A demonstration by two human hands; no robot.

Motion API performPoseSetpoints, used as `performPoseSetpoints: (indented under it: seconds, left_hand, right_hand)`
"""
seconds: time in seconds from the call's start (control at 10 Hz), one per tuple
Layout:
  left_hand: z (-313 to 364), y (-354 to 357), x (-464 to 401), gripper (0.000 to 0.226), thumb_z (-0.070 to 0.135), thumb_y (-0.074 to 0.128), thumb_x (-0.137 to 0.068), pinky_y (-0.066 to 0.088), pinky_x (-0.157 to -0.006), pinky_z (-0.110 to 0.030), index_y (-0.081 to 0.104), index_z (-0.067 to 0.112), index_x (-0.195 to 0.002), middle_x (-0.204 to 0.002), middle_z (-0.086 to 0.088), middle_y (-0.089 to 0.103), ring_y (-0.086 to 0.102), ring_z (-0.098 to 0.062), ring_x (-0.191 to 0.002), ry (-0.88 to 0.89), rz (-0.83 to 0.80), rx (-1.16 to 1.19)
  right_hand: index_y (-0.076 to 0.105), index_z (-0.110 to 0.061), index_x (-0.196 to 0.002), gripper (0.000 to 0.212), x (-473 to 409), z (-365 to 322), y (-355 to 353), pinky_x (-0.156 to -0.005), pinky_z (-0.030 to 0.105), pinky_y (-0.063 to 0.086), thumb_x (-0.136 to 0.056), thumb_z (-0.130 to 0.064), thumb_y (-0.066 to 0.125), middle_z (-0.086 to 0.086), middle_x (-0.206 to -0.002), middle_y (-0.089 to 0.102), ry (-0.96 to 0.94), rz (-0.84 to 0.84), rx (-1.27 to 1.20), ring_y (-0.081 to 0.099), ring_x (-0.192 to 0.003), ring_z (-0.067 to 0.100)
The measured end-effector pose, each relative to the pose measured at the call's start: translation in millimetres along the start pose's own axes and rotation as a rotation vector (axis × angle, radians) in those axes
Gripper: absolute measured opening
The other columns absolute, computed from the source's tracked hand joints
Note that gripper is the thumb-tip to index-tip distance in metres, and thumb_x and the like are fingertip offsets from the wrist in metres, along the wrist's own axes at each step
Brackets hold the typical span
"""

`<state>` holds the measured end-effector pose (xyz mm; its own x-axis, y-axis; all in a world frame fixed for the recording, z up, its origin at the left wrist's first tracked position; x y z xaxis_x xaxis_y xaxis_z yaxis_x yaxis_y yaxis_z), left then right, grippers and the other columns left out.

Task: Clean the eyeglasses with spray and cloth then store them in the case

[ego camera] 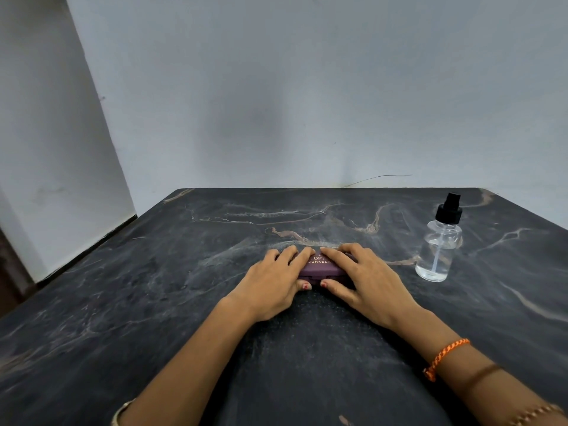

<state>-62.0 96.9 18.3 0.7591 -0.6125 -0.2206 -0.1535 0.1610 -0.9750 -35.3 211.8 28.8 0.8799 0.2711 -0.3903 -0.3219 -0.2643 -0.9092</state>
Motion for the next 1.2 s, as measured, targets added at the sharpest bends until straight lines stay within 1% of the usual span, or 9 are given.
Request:
performPoseSetpoints:
  seconds: [0.1, 0.3, 0.5, 0.6, 0.8, 0.9, 1.0, 1.1, 1.2]
  left_hand:
    - [0, -1, 0, 0.056, 0.038, 0.033, -0.093, 0.042, -0.097, -0.043, 0.007, 0.023, -0.141, -0.142, -0.005, 0.03, 0.037, -0.026, -0.115, -0.001, 0.004, 0.005]
    - [-1, -2, 3, 0.06, 0.039, 0.041, -0.091, 0.04, -0.099, -0.04, 0.01, 0.026, -0.141, -0.145, -0.001, 0.027, 0.031, -0.022, -0.123, -0.008, 0.018, 0.075]
    - [-6, -10, 5, 0.069, 0.049, 0.051, -0.083, 0.035, -0.104, -0.04, 0.018, 0.025, -0.139, -0.144, 0.003, 0.031, 0.031, -0.02, -0.126, -0.013, 0.067, 0.147]
    - [-8, -14, 6, 0.074, 0.053, 0.053, -0.079, 0.032, -0.105, -0.038, 0.019, 0.027, -0.139, -0.144, 0.004, 0.031, 0.029, -0.018, -0.128, -0.019, 0.107, 0.181]
    - [-12, -22, 7, 0.074, 0.058, 0.051, -0.078, 0.029, -0.105, -0.038, 0.021, 0.027, -0.138, -0.145, 0.006, 0.03, 0.025, -0.014, -0.131, -0.028, 0.183, 0.214]
    - [-13, -24, 9, 0.07, 0.056, 0.048, -0.081, 0.028, -0.106, -0.04, 0.023, 0.024, -0.138, -0.145, 0.004, 0.031, 0.024, -0.015, -0.133, -0.045, 0.205, 0.229]
    - [-10, -26, 12, 0.061, 0.05, 0.042, -0.086, 0.028, -0.106, -0.042, 0.025, 0.021, -0.137, -0.143, 0.001, 0.034, 0.025, -0.017, -0.133, -0.054, 0.238, 0.244]
    - [-13, -32, 16, 0.053, 0.043, 0.038, -0.09, 0.029, -0.106, -0.041, 0.028, 0.019, -0.136, -0.143, -0.002, 0.035, 0.027, -0.018, -0.132, -0.091, 0.285, 0.285]
    - [-20, -29, 17, 0.053, 0.044, 0.034, -0.09, 0.029, -0.105, -0.039, 0.029, 0.017, -0.135, -0.142, -0.004, 0.036, 0.029, -0.018, -0.13, -0.137, 0.33, 0.294]
  right_hand:
    - [0.026, -0.029, -0.141, 0.063, 0, 0, 2, -0.096, 0.025, 0.032, -0.086, -0.053, 0.044, -0.001, -0.134, 0.04, -0.014, -0.025, 0.013, 0.042, -0.114, 0.017]
    - [0.027, -0.03, -0.14, 0.065, 1, 1, 2, -0.096, 0.025, 0.032, -0.084, -0.055, 0.048, -0.001, -0.133, 0.039, -0.007, -0.024, 0.014, 0.041, -0.114, 0.017]
    - [0.032, -0.03, -0.138, 0.067, 1, 2, 0, -0.093, 0.027, 0.03, -0.08, -0.057, 0.051, -0.001, -0.131, 0.041, -0.001, -0.008, 0.001, 0.041, -0.114, 0.017]
    - [0.034, -0.028, -0.137, 0.068, 3, 2, -4, -0.096, 0.029, 0.03, -0.079, -0.058, 0.052, 0.001, -0.133, 0.041, 0.0, 0.029, -0.013, 0.041, -0.117, 0.018]
    - [0.036, -0.023, -0.137, 0.073, 5, -4, -11, -0.101, 0.034, 0.03, -0.077, -0.063, 0.047, 0.004, -0.137, 0.041, 0.013, 0.062, 0.019, 0.04, -0.124, 0.021]
    - [0.04, -0.018, -0.135, 0.074, 8, -10, -16, -0.1, 0.038, 0.034, -0.075, -0.062, 0.046, 0.008, -0.136, 0.045, 0.005, 0.079, 0.057, 0.044, -0.123, 0.025]
    - [0.042, -0.013, -0.134, 0.073, 13, -19, -15, -0.098, 0.042, 0.037, -0.077, -0.058, 0.053, 0.013, -0.135, 0.047, -0.029, 0.059, 0.137, 0.047, -0.121, 0.031]
    - [0.04, -0.01, -0.136, 0.071, 16, -27, -19, -0.099, 0.042, 0.036, -0.081, -0.054, 0.052, 0.015, -0.136, 0.046, -0.066, 0.048, 0.212, 0.046, -0.122, 0.031]
    - [0.038, -0.009, -0.136, 0.071, 16, -24, -14, -0.101, 0.042, 0.035, -0.082, -0.054, 0.05, 0.015, -0.138, 0.044, -0.049, 0.014, 0.209, 0.044, -0.124, 0.031]
Point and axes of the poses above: each hand's wrist, its own x-axis away from the middle knuckle, its own y-axis out of the palm, z = x × y, the point moved 8 cm from there along -x, towards the middle knuckle
